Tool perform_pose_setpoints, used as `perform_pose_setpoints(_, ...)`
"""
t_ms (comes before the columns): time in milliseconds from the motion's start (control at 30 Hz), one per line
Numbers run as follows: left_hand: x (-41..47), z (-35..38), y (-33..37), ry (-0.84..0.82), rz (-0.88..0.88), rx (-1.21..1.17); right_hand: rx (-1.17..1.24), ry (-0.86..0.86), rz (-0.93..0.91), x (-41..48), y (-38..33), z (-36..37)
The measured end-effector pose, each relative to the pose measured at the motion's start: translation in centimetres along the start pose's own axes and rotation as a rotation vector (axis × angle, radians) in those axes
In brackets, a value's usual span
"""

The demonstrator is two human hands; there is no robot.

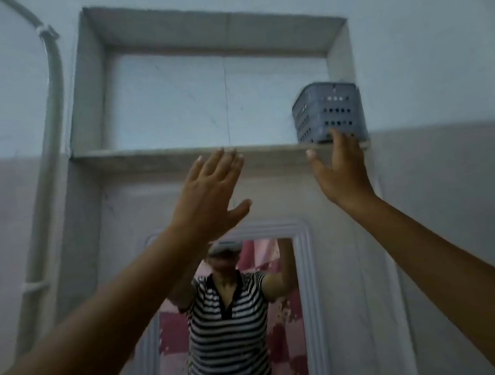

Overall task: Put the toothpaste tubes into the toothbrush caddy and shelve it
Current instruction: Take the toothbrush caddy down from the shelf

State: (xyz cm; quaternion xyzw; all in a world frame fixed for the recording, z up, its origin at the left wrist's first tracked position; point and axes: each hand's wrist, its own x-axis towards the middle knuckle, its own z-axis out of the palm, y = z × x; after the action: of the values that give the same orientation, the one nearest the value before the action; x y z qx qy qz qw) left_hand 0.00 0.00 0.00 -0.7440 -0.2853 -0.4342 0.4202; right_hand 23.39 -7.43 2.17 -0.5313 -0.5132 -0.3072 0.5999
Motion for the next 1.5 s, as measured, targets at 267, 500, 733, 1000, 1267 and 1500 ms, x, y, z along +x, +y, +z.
perform_pose_setpoints(267, 6.9, 3.3, -0.9, -0.094, -0.019, 0.012, -0.129, -0.02, 0.334, 8.6, 1.1, 0.0)
perform_pose_setpoints(500, 6.8, 6.1, -1.3, -0.012, -0.064, -0.175, -0.149, 0.037, 0.402, 11.1, 0.6, 2.2)
perform_pose_setpoints(733, 7.7, 3.8, -1.7, -0.045, -0.171, -0.539, 0.071, -0.022, 0.341, 10.6, -1.0, -0.4)
perform_pose_setpoints(1000, 7.8, -3.2, 1.2, -0.19, -0.419, -1.324, 0.422, -0.127, 0.134, 2.1, -4.8, -6.6)
perform_pose_setpoints(1267, -2.7, -5.7, 8.7, -0.219, -0.737, -1.902, 0.73, -0.435, 0.183, -12.9, -3.9, -7.5)
perform_pose_setpoints(1500, -19.7, 1.1, 14.6, -0.192, -1.027, -1.97, 0.798, -0.456, 0.18, -30.1, 2.0, -3.5)
